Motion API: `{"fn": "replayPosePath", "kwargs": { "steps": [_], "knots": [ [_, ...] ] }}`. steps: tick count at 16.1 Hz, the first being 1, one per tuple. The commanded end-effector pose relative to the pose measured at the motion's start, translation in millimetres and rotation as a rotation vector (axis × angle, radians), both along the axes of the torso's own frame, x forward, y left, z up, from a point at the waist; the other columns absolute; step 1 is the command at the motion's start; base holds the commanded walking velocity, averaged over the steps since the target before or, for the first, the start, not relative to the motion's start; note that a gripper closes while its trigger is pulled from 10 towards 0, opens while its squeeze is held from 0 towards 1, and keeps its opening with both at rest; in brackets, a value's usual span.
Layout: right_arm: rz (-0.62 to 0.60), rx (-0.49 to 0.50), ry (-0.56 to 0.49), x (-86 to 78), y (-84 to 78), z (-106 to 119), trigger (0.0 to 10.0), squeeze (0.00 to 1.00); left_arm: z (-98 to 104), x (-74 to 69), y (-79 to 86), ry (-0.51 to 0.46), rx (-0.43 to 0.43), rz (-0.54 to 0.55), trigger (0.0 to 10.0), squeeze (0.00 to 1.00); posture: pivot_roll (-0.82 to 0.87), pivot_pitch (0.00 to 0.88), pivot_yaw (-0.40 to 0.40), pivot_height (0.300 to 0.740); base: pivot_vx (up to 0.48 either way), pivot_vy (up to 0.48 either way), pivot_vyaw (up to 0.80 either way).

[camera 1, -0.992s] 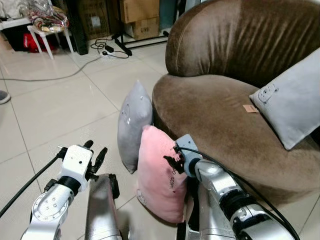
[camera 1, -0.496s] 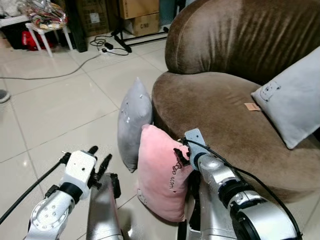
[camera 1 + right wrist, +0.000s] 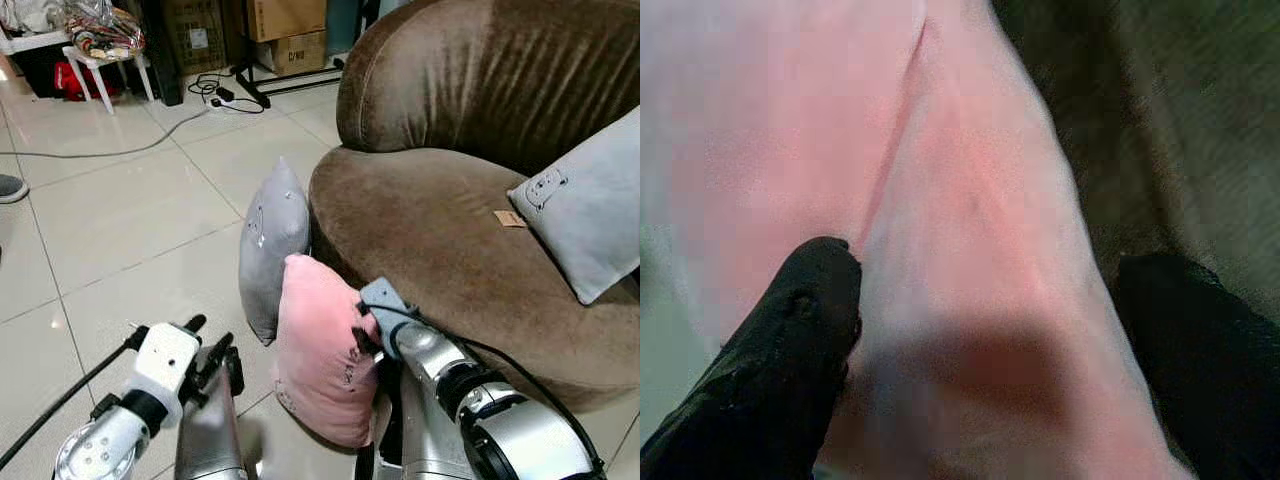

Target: Move the pillow to the sofa from floor

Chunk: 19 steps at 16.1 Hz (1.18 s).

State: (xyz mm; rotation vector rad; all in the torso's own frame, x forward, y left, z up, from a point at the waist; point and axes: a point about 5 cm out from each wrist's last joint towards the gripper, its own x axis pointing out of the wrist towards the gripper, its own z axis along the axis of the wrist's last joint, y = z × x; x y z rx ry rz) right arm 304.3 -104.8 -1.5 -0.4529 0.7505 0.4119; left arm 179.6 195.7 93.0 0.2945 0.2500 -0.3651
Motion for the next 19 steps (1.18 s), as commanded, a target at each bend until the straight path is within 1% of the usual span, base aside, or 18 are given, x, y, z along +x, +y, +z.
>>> {"fn": "replayPosePath", "kwargs": {
  "steps": [1, 2, 3, 4, 5, 6, 9, 13, 15, 19],
  "knots": [
    [0.022, -0.046, 0.083, -13.5, -7.2, -14, 9.7, 0.0, 2, -2.5, -2.8, 0.008, -0.003, -0.021, 10.0, 0.0, 0.11, 0.0, -0.044, 0.42, 0.0, 0.0, 0.0],
    [0.047, -0.056, 0.107, -16.9, -5.8, -16, 9.5, 0.0, 1, -3.7, -2.7, 0.017, -0.005, -0.025, 10.0, 0.0, 0.1, 0.0, -0.046, 0.42, 0.0, 0.0, 0.0],
    [0.057, -0.063, 0.118, -18.8, -5.8, -18, 8.2, 0.0, 1, -4.1, -2.9, 0.021, -0.004, -0.027, 10.0, 0.0, 0.1, 0.0, -0.048, 0.42, 0.0, 0.0, 0.0],
    [0.072, -0.072, 0.141, -22.4, -5.9, -21, 3.3, 0.0, 0, -4.8, -4.1, 0.034, -0.007, -0.036, 10.0, 0.0, 0.11, 0.0, -0.053, 0.42, 0.0, 0.0, 0.0],
    [0.078, -0.071, 0.147, -23.2, -5.5, -22, 1.0, 0.0, -1, -5.7, -5.1, 0.049, -0.012, -0.048, 10.0, 0.0, 0.11, 0.0, -0.054, 0.42, 0.0, 0.0, 0.0],
    [0.08, -0.064, 0.149, -23.5, -4.9, -22, 0.0, 0.0, -2, -7.7, -6.0, 0.068, -0.018, -0.063, 10.0, 0.0, 0.12, 0.0, -0.056, 0.42, 0.0, 0.0, 0.0],
    [0.089, -0.044, 0.144, -21.2, -1.7, -19, 0.0, 0.0, -5, -10.6, -6.9, 0.111, -0.035, -0.087, 10.0, 0.0, 0.12, 0.0, -0.056, 0.42, 0.0, 0.0, 0.0],
    [0.107, -0.019, 0.135, -17.5, 5.3, -15, 0.0, 0.0, -5, -4.6, -6.1, 0.107, -0.033, -0.089, 10.0, 0.0, 0.13, 0.0, -0.057, 0.42, 0.0, 0.0, 0.0],
    [0.11, -0.005, 0.138, -17.1, 7.5, -14, 0.0, 0.0, -3, 0.8, -5.0, 0.098, -0.028, -0.088, 10.0, 0.0, 0.13, 0.0, -0.06, 0.42, 0.0, 0.0, 0.0],
    [0.107, 0.008, 0.145, -17.3, 8.4, -14, 0.0, 0.0, -3, 3.0, -5.0, 0.105, -0.033, -0.097, 10.0, 0.0, 0.13, 0.0, -0.056, 0.42, 0.0, 0.0, 0.0]
  ]
}}
